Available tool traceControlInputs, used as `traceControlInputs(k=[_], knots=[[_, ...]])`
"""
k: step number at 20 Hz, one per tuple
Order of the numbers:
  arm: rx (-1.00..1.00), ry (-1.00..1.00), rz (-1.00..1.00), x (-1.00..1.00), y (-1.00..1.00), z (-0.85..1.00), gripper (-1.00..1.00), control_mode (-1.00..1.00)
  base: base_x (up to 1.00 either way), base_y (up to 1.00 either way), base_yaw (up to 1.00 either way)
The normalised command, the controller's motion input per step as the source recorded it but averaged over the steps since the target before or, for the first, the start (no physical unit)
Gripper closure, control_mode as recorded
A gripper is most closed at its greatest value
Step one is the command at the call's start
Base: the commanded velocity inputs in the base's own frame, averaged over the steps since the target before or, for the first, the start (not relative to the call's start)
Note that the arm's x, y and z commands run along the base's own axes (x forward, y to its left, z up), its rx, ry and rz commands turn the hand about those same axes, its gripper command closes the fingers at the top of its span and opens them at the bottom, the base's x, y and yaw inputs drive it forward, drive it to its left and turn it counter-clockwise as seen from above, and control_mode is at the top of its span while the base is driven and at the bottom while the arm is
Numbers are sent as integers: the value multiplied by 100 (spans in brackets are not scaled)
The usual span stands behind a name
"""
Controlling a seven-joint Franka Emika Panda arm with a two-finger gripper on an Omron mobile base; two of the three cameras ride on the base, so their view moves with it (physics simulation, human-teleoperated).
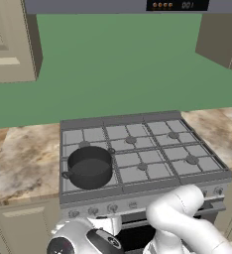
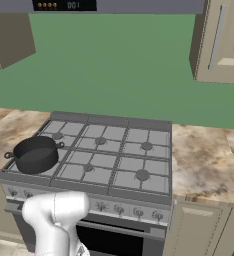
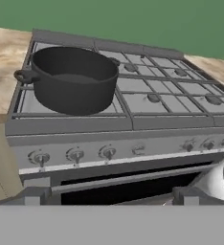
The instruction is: Turn on the burner for the pot on the stove. Wait thirty seconds for the pot to heat up. Then add the bell pepper to the pot.
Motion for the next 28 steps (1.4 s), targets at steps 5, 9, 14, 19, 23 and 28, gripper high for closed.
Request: traceControlInputs(k=[5, 9, 14, 19, 23, 28], knots=[[-1, -5, 27, 15, 5, -2, -100, -100, 0, 0, 0], [0, -19, 37, 35, -5, -36, -100, -100, 0, 0, 0], [0, -23, 36, 9, -14, -57, -100, -100, 0, 0, 0], [0, -11, 11, 0, -2, -47, -100, -100, 0, 0, 0], [12, 0, 0, 0, 0, -29, -100, -100, 0, 0, 0], [26, 0, -4, 7, 0, -24, -100, -100, 0, 0, 0]])
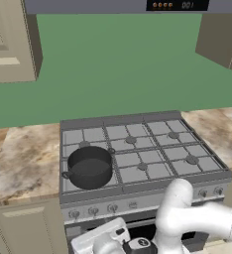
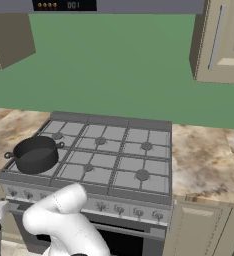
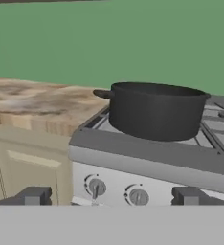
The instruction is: Turn on the burner for the pot on the stove. Wait thirty seconds for the pot to heat up. Then add the bell pepper to the pot.
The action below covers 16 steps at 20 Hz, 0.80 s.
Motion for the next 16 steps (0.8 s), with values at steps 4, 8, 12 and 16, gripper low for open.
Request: traceControlInputs(k=[4, 8, 12, 16], knots=[[15, 0, -9, 15, 10, -21, -100, -100, 0, 0, 0], [10, 0, -13, 31, 28, -9, -100, -100, 0, 0, 0], [-1, 0, -21, 47, 43, -19, -100, -100, 0, 0, 0], [-4, 1, -8, 28, 22, -36, -100, -100, 0, 0, 0]])
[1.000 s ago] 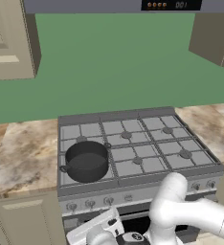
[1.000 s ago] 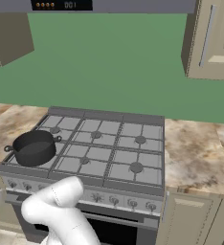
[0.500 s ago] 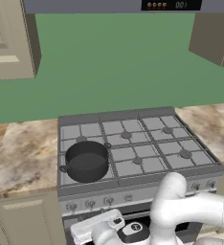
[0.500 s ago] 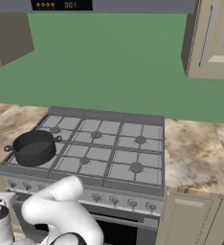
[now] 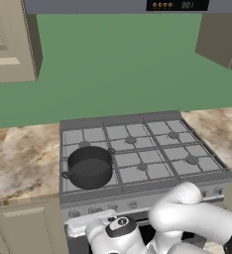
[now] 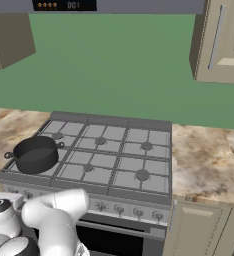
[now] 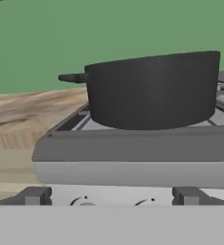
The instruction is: Turn on the burner for the pot on the stove. Wait thirty seconds for the pot to heat up. Then add the bell pepper to the pot.
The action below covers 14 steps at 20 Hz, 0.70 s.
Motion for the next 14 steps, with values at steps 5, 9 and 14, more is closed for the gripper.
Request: traceControlInputs(k=[5, 9, 14], knots=[[0, 0, 0, 4, 30, -54, -100, -100, 0, 0, 0], [0, 0, 0, 0, 22, -34, -100, -100, 0, 0, 0], [0, 0, 0, 1, 16, -25, -100, -100, 0, 0, 0]])
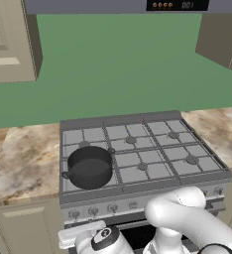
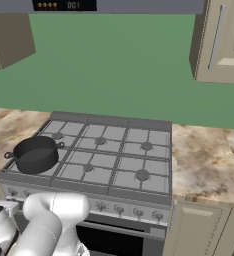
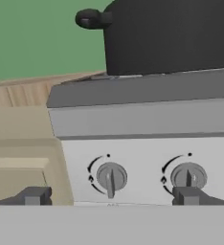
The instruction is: Turn on the burner for the pot on the stove. Wait thirty seconds for the pot to heat up. Then add the bell pepper to the pot.
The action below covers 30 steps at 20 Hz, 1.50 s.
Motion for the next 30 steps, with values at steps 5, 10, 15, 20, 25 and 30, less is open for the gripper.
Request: traceControlInputs(k=[5, 10, 15, 20, 25, 30], knots=[[0, 0, 0, 9, 4, -9, -100, -100, 0, 0, 0], [0, 0, 0, 10, 0, -7, -100, -100, 0, 0, 0], [0, 0, -1, 28, 0, -4, -100, -100, 0, 0, 0], [0, 0, 0, 31, 0, 0, -100, -100, 0, 0, 0], [0, 0, 0, 18, 0, -6, -100, -100, 0, 0, 0], [0, 0, 0, 0, 0, -24, -100, -100, 0, 0, 0]])
